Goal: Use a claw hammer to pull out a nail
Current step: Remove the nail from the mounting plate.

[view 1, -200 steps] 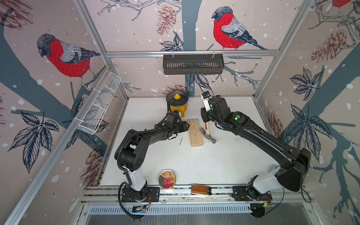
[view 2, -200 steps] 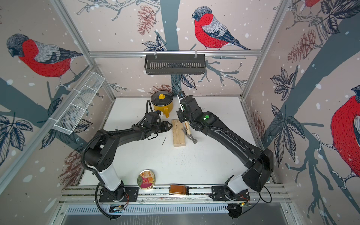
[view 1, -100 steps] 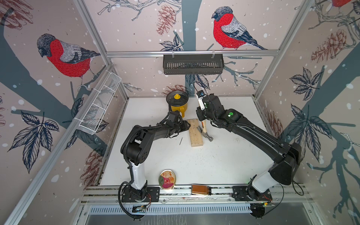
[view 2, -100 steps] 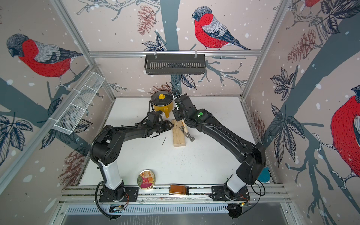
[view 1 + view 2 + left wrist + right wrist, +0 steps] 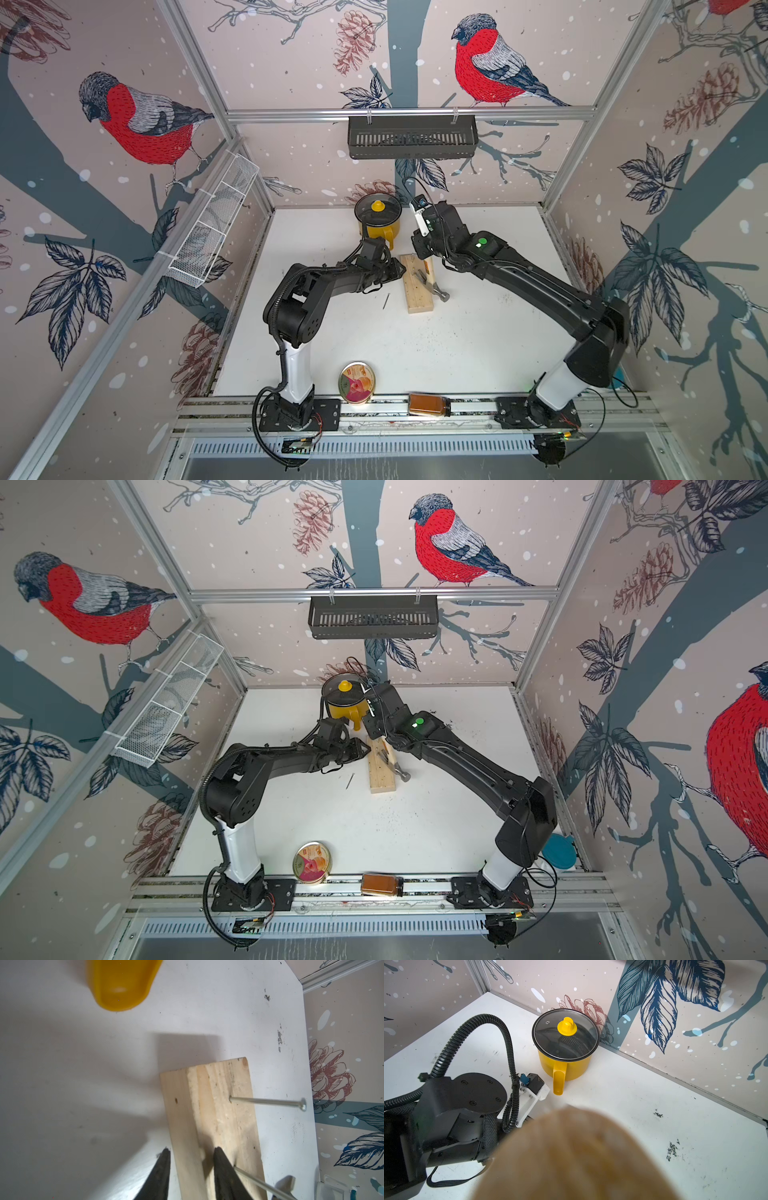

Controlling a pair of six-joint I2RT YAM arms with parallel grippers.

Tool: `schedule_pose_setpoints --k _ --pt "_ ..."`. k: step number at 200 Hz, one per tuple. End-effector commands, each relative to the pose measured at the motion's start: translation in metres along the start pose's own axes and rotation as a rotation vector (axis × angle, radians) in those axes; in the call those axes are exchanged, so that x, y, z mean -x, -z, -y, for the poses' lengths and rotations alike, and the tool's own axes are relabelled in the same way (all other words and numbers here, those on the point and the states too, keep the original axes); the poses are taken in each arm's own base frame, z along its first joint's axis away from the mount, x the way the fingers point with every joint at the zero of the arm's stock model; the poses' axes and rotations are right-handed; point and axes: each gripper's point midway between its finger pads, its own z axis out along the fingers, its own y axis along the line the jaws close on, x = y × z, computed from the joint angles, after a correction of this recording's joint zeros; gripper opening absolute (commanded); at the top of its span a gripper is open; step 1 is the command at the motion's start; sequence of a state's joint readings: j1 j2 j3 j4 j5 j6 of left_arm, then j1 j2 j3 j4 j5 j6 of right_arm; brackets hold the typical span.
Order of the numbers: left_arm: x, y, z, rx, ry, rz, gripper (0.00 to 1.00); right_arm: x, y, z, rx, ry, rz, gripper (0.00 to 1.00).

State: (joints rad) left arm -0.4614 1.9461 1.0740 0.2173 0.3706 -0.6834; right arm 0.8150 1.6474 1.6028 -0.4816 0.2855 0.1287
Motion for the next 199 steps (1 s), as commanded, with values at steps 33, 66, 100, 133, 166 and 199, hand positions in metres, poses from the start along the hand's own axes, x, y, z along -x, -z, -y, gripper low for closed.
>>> schedule_pose_setpoints --k 33,66,100,133,166,199 --pt "-0.003 -0.002 -0.002 -0.016 0.011 0.0 0.34 0.02 -0.002 -0.005 0.018 -0.007 0.064 0.0" --pt "-0.006 -0.001 -0.003 -0.017 0.017 -0.004 0.33 0.02 -0.007 -0.005 0.015 -0.002 0.06 0.0" --pt "-0.008 0.0 -0.004 -0.017 0.02 -0.003 0.33 0.021 -0.011 -0.005 0.012 0.0 0.06 0.0" --pt "-0.008 0.0 -0.003 -0.02 0.022 -0.004 0.32 0.021 -0.015 -0.002 0.004 -0.001 0.056 0.0" --pt "-0.007 0.0 -0.003 -0.02 0.021 -0.004 0.32 0.024 -0.017 0.003 -0.002 -0.008 0.062 0.0" --pt "-0.007 0.0 -0.002 -0.022 0.025 -0.004 0.32 0.027 -0.017 0.005 -0.003 -0.016 0.076 0.0"
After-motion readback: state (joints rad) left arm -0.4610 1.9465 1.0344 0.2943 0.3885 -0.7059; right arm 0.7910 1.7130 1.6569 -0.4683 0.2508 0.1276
